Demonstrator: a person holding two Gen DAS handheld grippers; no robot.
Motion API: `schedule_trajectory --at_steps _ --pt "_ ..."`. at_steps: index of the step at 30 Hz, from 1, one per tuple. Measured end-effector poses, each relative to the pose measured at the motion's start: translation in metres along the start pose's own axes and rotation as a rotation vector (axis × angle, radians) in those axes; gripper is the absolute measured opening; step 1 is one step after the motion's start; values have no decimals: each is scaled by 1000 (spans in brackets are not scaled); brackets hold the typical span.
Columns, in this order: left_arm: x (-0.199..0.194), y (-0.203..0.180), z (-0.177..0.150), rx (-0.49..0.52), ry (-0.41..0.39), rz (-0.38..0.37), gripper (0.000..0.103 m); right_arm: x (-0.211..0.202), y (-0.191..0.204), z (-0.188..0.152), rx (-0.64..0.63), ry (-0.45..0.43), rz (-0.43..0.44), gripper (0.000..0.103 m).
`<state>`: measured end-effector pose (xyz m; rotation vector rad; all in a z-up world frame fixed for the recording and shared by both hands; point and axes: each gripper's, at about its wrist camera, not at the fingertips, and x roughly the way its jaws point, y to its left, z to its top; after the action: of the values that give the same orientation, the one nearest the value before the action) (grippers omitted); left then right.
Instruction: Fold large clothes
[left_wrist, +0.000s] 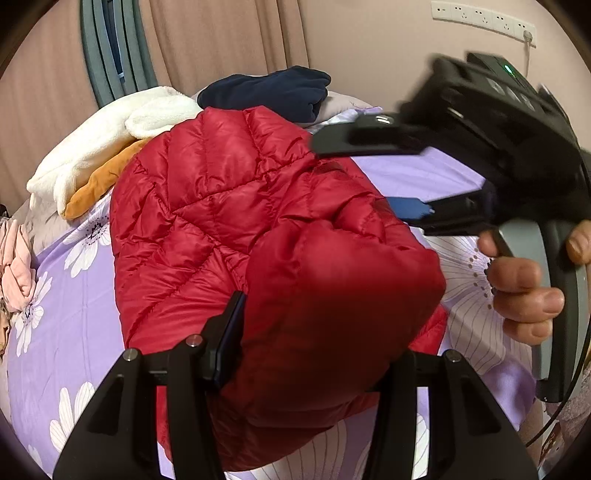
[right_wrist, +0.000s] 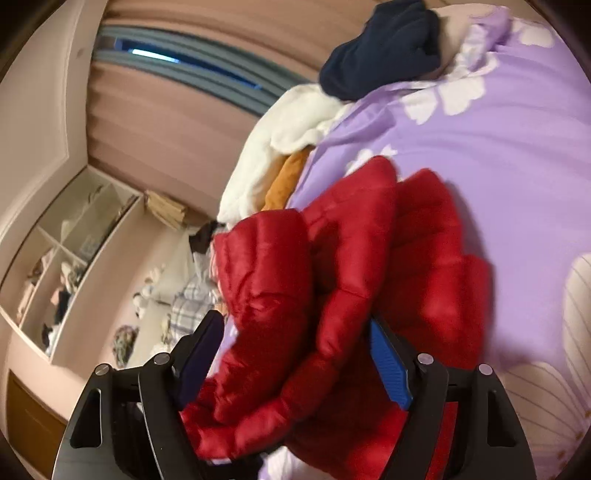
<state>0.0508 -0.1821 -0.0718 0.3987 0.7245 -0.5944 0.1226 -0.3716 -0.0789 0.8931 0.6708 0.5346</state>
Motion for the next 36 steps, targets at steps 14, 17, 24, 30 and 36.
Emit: schedule_trajectory --at_steps 14,17,24,30,36 --pt "-26 11 -1 -76 -4 -93 57 6 8 2 -141 -16 -159 23" --pt "-42 21 -3 -136 0 -186 59 3 -1 1 -106 -30 -160 23" --pt "-59 62 -3 -311 -22 -282 63 -6 -21 -11 -32 -48 -166 23" --pt "-35 93 16 -441 -17 -273 61 -6 -35 -18 3 -46 -195 23" --pt "-10 104 49 -451 -21 -263 61 -3 -42 -25 3 -51 -217 23"
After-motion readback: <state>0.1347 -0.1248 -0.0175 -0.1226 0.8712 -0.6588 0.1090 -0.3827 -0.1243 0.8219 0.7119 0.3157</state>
